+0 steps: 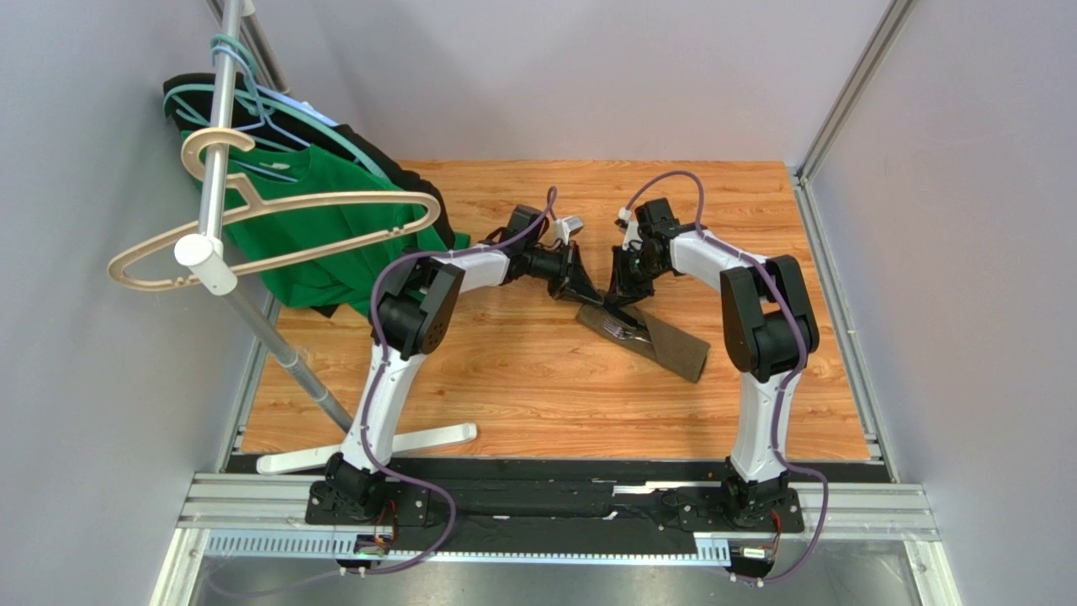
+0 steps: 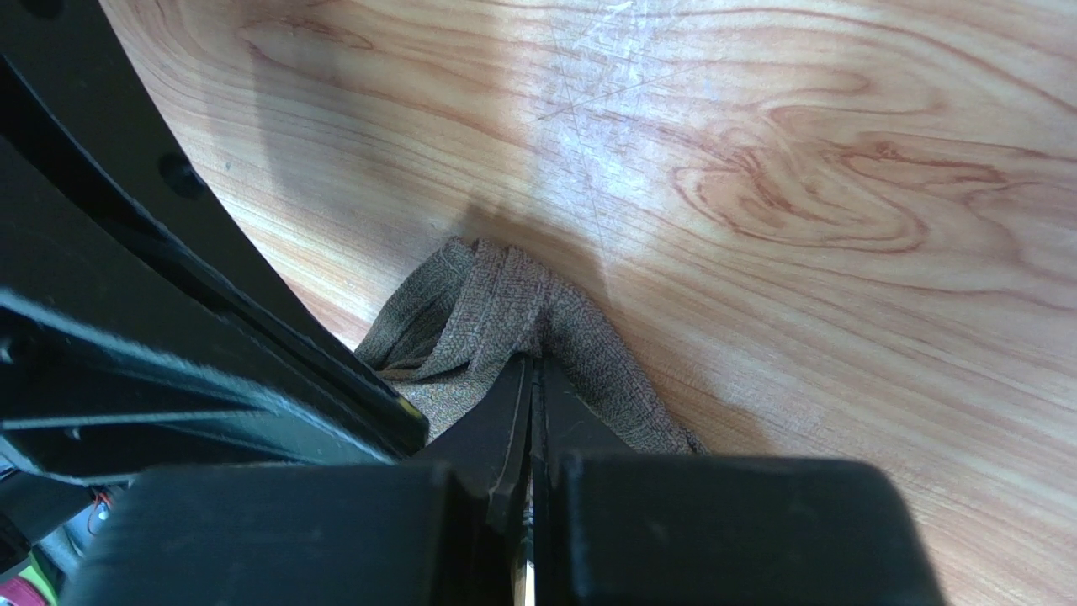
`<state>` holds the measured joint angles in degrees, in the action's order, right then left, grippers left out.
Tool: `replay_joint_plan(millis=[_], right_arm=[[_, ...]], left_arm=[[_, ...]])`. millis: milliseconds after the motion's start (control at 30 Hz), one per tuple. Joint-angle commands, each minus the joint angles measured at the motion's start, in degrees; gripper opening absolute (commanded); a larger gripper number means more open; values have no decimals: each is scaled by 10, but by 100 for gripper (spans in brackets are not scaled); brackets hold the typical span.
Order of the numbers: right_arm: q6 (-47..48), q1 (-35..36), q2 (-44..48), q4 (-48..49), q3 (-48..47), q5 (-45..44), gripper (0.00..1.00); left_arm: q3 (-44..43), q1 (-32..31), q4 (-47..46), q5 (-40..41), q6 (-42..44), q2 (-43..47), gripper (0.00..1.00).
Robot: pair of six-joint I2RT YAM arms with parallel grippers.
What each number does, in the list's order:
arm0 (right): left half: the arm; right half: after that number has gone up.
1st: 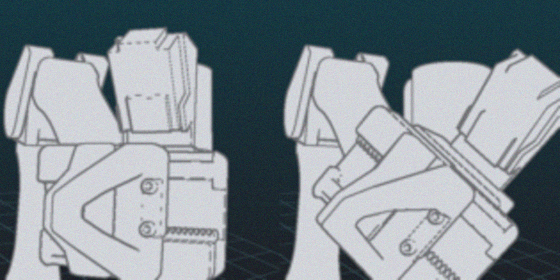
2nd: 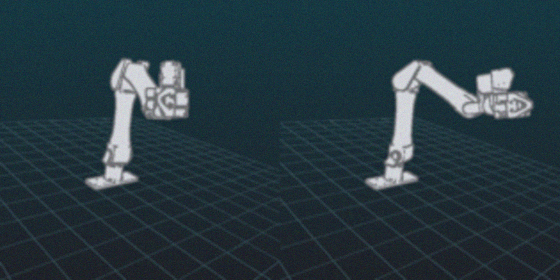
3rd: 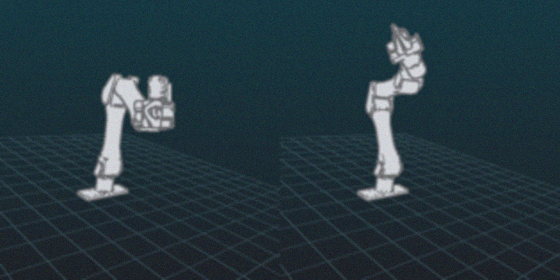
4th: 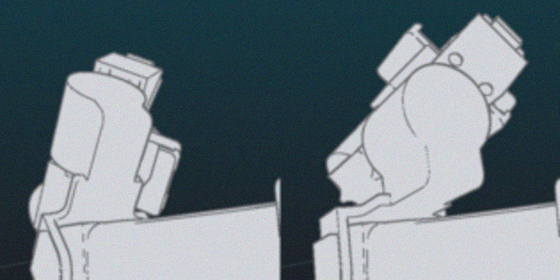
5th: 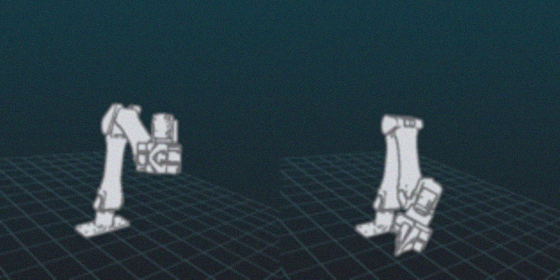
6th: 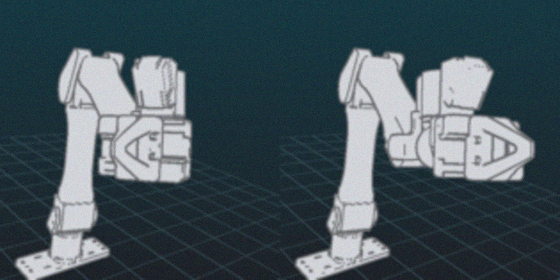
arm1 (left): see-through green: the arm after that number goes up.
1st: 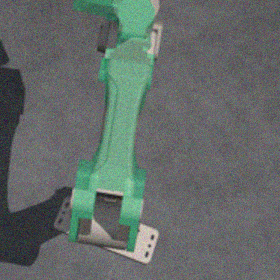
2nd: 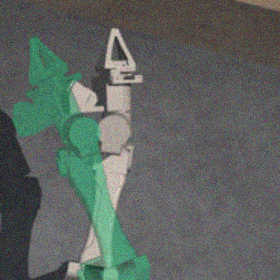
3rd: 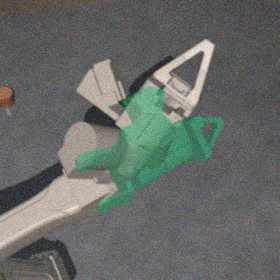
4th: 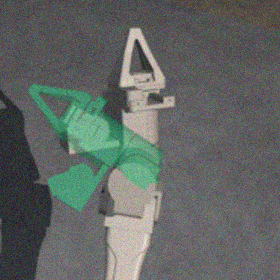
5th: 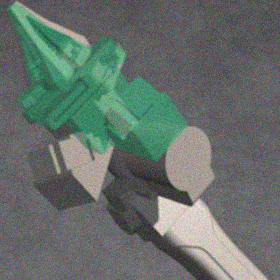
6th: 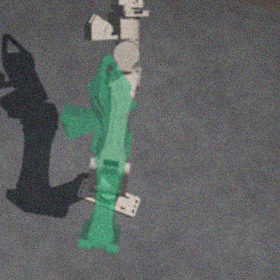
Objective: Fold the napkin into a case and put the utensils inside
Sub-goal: Insert the knife into the folded napkin.
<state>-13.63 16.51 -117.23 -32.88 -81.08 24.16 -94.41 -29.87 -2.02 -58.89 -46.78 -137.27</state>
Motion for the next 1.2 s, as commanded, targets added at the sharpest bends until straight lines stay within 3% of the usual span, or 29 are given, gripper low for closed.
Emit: replay_joint_plan(millis=[0,400,600,633,667,1067,1133,1167], right_arm=[[-4,26,-26,22,-9,15,0],[-2,26,-28,19,-11,14,0],[1,26,-32,18,-13,14,0],[1,26,-33,18,-14,13,0],[0,26,-34,17,-14,15,0],[4,26,-41,11,-22,9,0],[4,26,-44,11,-22,10,0],[5,26,-44,11,-22,10,0]], left_arm=[[-14,-33,35,45,27,-18,0],[-23,-34,80,61,35,-13,3],[-6,-18,87,77,42,7,34],[-10,-17,90,77,43,9,55],[-14,-15,97,79,51,10,62],[-49,-13,202,129,68,55,66],[-55,-13,214,144,74,62,77],[-56,-12,226,149,73,64,77]])
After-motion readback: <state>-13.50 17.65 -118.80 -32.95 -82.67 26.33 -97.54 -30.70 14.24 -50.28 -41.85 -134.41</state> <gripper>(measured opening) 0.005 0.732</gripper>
